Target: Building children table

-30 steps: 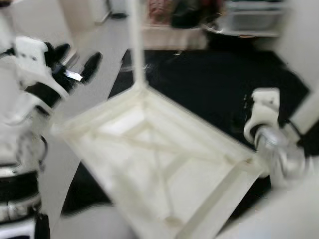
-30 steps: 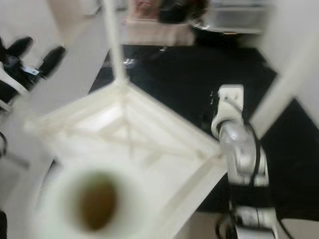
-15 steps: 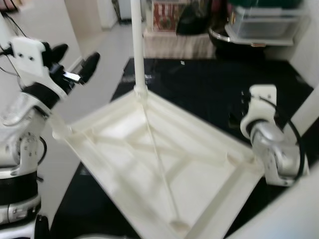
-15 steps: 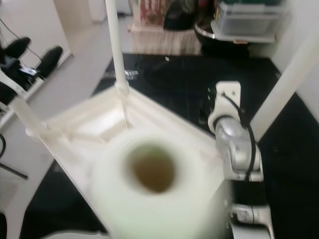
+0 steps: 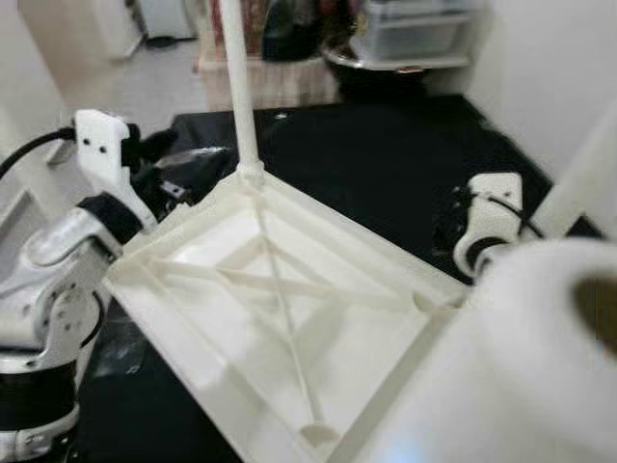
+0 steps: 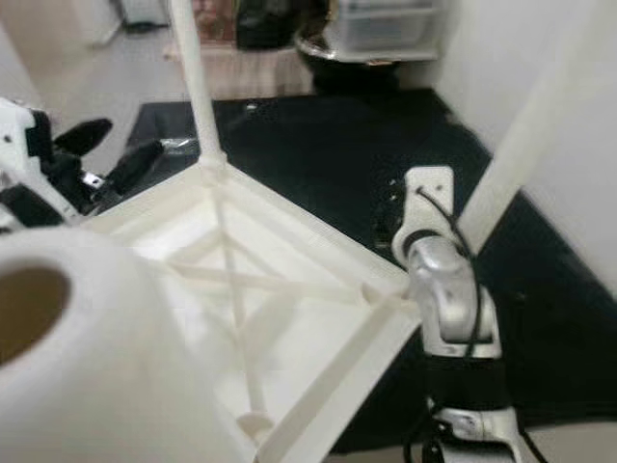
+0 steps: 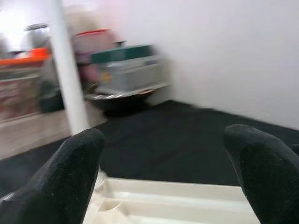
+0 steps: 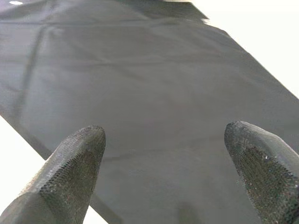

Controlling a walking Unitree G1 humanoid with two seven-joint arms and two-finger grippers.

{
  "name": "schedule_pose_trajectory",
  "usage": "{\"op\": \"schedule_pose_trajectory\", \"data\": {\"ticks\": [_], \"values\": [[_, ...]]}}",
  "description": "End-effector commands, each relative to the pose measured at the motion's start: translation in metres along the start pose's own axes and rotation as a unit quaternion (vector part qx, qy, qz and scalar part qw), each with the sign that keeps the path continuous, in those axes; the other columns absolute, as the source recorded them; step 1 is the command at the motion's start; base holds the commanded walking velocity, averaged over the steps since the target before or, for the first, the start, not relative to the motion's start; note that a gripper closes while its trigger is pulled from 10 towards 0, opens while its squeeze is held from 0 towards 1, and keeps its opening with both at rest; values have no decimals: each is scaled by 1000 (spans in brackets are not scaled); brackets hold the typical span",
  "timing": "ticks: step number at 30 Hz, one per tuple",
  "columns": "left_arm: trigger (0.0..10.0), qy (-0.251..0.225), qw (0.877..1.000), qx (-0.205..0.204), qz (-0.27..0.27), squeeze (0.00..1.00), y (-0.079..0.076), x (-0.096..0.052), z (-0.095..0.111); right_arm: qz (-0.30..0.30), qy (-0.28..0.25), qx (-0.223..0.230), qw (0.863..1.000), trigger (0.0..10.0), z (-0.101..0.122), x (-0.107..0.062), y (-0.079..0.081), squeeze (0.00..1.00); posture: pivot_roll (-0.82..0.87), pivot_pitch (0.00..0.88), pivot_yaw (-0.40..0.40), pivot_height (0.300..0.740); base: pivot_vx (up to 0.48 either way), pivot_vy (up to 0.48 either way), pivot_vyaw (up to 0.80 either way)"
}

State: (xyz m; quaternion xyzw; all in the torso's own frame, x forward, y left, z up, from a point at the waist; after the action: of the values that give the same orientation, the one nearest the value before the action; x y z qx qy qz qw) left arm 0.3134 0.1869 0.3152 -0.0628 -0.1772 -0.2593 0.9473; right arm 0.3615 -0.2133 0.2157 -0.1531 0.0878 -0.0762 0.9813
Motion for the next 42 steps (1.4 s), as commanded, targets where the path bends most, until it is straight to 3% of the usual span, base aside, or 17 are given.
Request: {"op": "schedule_pose_trajectory", "data": {"ticks": [1,8,11,13,14,15,16,21,23,26,29,32,35,38,42], "values": [[10000,14,1000,0,-9,0,-2,-3,-4,-34,20,5,999,10000,-9,0,-15,0,12,99,-28,740,0,0,-800],[10000,14,1000,4,10,0,3,-7,-3,-37,10,5,999,10000,-5,0,-16,0,12,101,-30,740,0,0,-471],[10000,12,1000,7,23,0,6,-9,-2,-15,-12,17,1000,10000,3,0,-9,0,10,103,-29,740,0,0,0],[10000,12,998,16,55,0,13,-11,-4,39,-57,37,997,10000,19,-4,9,0,8,102,-25,740,0,0,0],[10000,12,998,16,55,0,13,-11,-4,39,-57,37,997,10000,19,-4,9,0,8,102,-25,740,0,0,0],[10000,22,994,36,97,0,22,-14,-12,103,-107,57,987,10000,35,-12,28,0,8,104,-24,740,0,0,0],[10000,27,992,44,113,0,25,-15,-17,132,-131,63,981,10000,42,-18,36,0,8,104,-24,740,0,0,0],[10000,36,987,47,149,0,28,-21,-28,197,-174,79,962,10000,54,-31,51,0,4,109,-20,740,0,0,0],[10000,48,985,32,163,0,19,-25,-44,244,-196,63,948,10000,54,-43,56,0,6,114,-21,740,0,0,0],[10000,59,983,9,175,0,5,-31,-61,277,-204,43,938,10000,47,-51,56,0,2,117,-16,740,0,0,0],[10000,65,984,4,167,0,-6,-34,-69,285,-206,36,935,10000,42,-54,53,0,3,116,-16,740,0,0,0],[10000,70,986,4,150,0,-32,-38,-84,294,-200,17,935,10000,24,-56,46,0,0,118,-16,740,0,0,0],[10000,73,988,12,137,0,-45,-39,-89,291,-192,11,937,10000,15,-57,43,0,-3,119,-13,740,0,0,0],[10000,89,985,30,143,0,-50,-41,-96,288,-189,13,939,10000,10,-57,41,0,-4,116,-9,740,0,0,0],[10000,108,975,74,178,0,-40,-46,-101,285,-191,25,939,10000,5,-57,40,0,1,107,-7,740,0,0,0]]}}
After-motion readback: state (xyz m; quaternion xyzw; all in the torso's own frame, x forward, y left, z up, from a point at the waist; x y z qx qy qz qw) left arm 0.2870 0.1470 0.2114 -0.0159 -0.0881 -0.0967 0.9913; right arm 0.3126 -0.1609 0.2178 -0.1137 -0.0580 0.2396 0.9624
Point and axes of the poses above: a point about 5 cm out from each wrist's last joint towards the gripper, its own x axis pointing out of the wrist towards the gripper, its own z axis along the axis of the wrist's last joint, y = z × x, the point moved 3 cm from there along x, pointing out of the wrist towards the gripper, and after that the axes turned 11 degrees about -x, right-handed, at the moved point
